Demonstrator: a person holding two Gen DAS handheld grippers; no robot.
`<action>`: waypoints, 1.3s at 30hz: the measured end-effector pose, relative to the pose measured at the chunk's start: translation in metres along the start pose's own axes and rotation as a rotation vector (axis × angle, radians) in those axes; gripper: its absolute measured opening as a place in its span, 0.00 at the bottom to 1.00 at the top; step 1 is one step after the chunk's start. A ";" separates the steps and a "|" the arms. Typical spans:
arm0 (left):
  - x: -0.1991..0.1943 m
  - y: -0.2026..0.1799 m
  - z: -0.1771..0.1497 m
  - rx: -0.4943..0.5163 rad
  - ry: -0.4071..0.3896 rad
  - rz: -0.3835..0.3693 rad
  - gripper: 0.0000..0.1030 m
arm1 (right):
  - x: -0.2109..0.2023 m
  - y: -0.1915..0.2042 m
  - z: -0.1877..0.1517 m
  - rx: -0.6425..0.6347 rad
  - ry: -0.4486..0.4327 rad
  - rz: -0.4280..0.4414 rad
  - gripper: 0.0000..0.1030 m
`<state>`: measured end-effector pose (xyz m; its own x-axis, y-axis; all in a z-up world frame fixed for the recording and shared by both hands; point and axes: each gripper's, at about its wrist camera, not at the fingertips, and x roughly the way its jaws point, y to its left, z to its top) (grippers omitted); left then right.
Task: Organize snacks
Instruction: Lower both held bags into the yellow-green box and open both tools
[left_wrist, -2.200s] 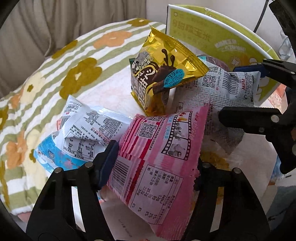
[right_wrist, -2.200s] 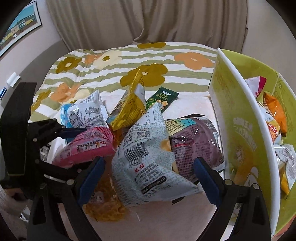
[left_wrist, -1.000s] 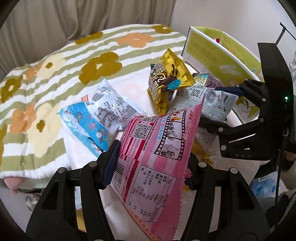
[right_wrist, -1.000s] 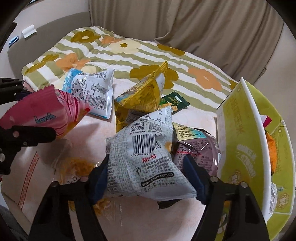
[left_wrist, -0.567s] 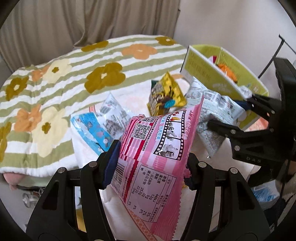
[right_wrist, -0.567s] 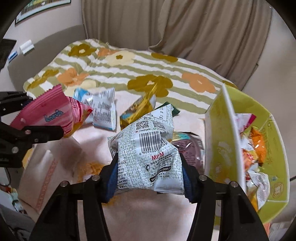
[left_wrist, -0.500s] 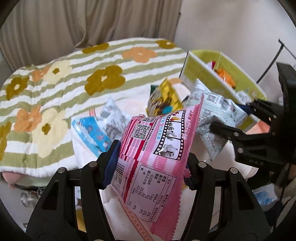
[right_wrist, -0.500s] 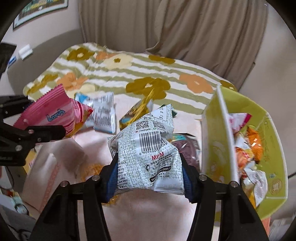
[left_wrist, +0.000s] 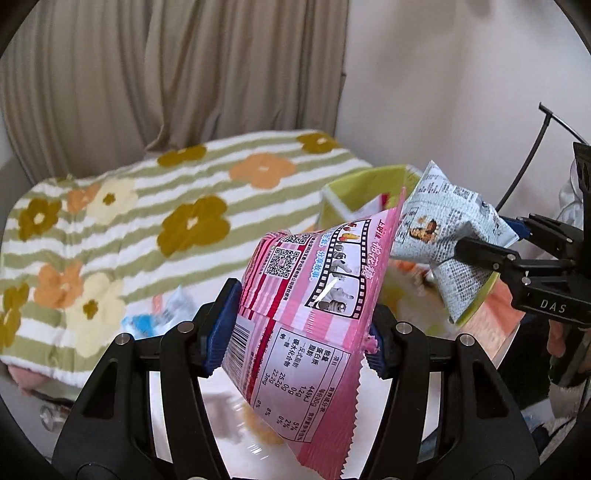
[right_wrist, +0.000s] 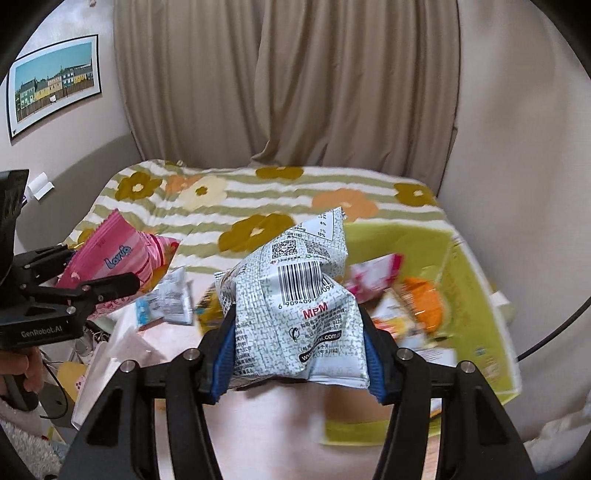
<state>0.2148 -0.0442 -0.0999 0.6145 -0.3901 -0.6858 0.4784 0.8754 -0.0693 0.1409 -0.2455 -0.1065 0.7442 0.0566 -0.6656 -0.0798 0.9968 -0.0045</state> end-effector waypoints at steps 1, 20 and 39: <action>0.002 -0.014 0.006 0.002 -0.009 -0.003 0.54 | -0.004 -0.010 0.000 0.002 -0.004 -0.001 0.52; 0.108 -0.186 0.044 -0.011 0.136 -0.026 0.54 | -0.007 -0.168 -0.007 0.102 0.032 0.020 0.52; 0.110 -0.186 0.037 0.014 0.227 -0.077 0.93 | 0.009 -0.184 -0.012 0.191 0.060 0.014 0.52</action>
<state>0.2167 -0.2603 -0.1353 0.4200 -0.3795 -0.8243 0.5280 0.8410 -0.1181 0.1547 -0.4294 -0.1204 0.7023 0.0730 -0.7081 0.0413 0.9889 0.1429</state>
